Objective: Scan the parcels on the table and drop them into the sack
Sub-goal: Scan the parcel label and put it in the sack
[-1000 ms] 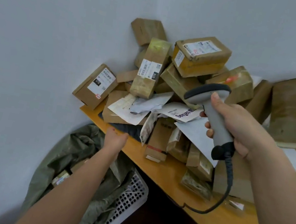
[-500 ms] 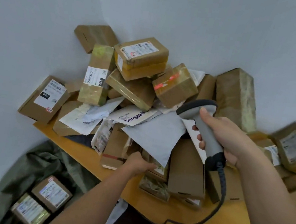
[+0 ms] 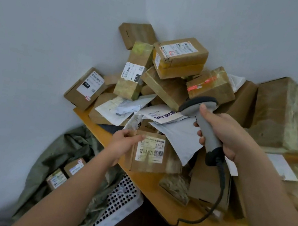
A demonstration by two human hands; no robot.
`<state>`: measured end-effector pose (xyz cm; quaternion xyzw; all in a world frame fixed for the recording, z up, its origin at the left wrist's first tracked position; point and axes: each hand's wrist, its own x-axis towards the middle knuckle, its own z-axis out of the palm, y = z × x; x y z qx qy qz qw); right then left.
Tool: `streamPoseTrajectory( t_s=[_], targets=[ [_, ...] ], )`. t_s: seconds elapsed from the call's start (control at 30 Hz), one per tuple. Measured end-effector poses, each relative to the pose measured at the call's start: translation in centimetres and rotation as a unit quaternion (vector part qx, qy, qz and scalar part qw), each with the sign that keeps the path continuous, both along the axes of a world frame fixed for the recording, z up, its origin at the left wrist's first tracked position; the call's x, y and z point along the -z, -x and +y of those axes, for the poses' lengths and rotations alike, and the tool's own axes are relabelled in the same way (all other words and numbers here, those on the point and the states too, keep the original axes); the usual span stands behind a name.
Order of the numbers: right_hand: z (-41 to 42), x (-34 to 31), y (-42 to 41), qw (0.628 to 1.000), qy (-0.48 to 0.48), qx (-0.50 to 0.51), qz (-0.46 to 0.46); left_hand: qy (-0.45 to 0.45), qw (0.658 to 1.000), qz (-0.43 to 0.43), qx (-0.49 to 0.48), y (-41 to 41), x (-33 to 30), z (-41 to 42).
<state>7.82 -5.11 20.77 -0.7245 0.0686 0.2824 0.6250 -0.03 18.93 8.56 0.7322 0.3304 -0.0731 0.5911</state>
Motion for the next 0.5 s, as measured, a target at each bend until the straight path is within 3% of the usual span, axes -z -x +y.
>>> streamPoseTrajectory(
  t_s=[0.23,0.33,0.5],
  targets=[
    [5.6,-0.1,2.2,1.0,-0.015,-0.008,-0.011,0.051,0.996,-0.018,-0.075,3.7,-1.6,7.4],
    [8.2,0.1,3.6,0.999,-0.029,0.005,-0.013,0.126,0.983,-0.045,-0.125,5.3,-1.6,10.2],
    [12.2,0.1,5.7,0.997,-0.058,0.042,-0.012,0.295,0.93,-0.083,-0.205,7.1,-2.0,13.7]
  ],
)
